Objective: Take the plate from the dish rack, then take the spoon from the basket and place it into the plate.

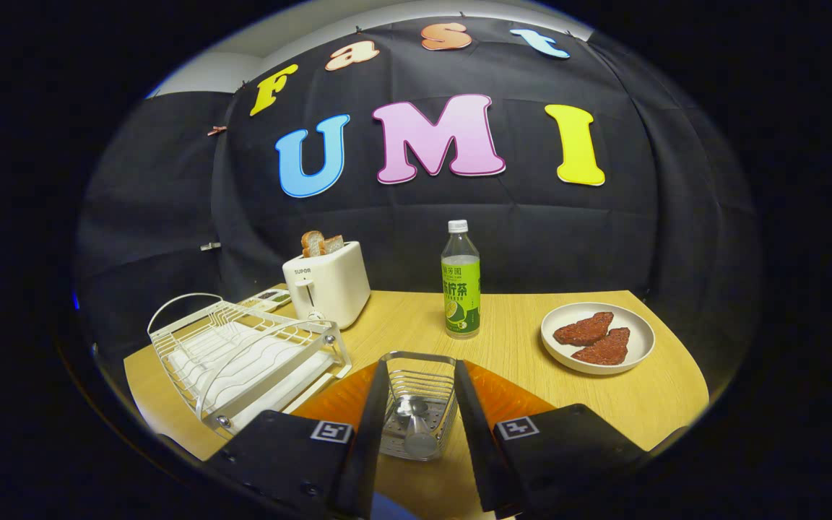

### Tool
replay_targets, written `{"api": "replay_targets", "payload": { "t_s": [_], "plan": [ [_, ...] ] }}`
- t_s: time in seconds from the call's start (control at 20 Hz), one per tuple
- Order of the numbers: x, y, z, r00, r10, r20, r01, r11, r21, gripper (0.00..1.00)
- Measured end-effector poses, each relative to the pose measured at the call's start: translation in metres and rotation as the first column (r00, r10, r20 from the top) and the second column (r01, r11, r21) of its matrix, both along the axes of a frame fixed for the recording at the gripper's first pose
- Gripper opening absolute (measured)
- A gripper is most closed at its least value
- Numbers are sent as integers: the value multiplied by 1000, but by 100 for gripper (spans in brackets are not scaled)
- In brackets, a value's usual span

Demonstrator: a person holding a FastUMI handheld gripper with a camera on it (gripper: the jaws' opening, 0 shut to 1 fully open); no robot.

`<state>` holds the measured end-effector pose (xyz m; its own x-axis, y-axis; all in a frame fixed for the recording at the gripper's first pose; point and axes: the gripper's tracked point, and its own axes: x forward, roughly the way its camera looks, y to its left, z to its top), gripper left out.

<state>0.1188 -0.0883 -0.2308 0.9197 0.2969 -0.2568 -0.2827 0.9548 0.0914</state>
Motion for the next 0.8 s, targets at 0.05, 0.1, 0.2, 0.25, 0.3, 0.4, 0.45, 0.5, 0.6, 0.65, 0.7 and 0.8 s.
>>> {"api": "replay_targets", "payload": {
  "t_s": [0.05, 0.1, 0.2, 0.25, 0.3, 0.4, 0.45, 0.5, 0.6, 0.65, 0.7, 0.8],
  "plan": [
    [1, 1, -3, 1000, 3, -5, -3, 1000, -6, 55],
    [0, 3, -8, 1000, 5, -23, -5, 1000, -1, 56],
    [7, -2, -12, 999, -21, -27, 21, 1000, -10, 52],
    [6, -3, -10, 999, -23, -29, 23, 1000, -6, 49],
    [6, -3, -11, 999, -25, -36, 25, 1000, 1, 44],
    [6, -8, -14, 998, -42, -45, 42, 999, -7, 40],
    [7, -7, -12, 998, -42, -46, 41, 999, -6, 36],
    [7, -8, -14, 998, -50, -47, 50, 999, -14, 32],
    [9, -9, -12, 997, -61, -47, 60, 998, -16, 27],
    [8, -9, -12, 997, -63, -44, 62, 998, -20, 27],
    [9, -9, -12, 997, -66, -44, 64, 998, -26, 27],
    [8, -10, -9, 996, -79, -45, 78, 997, -25, 27]
  ]
}}
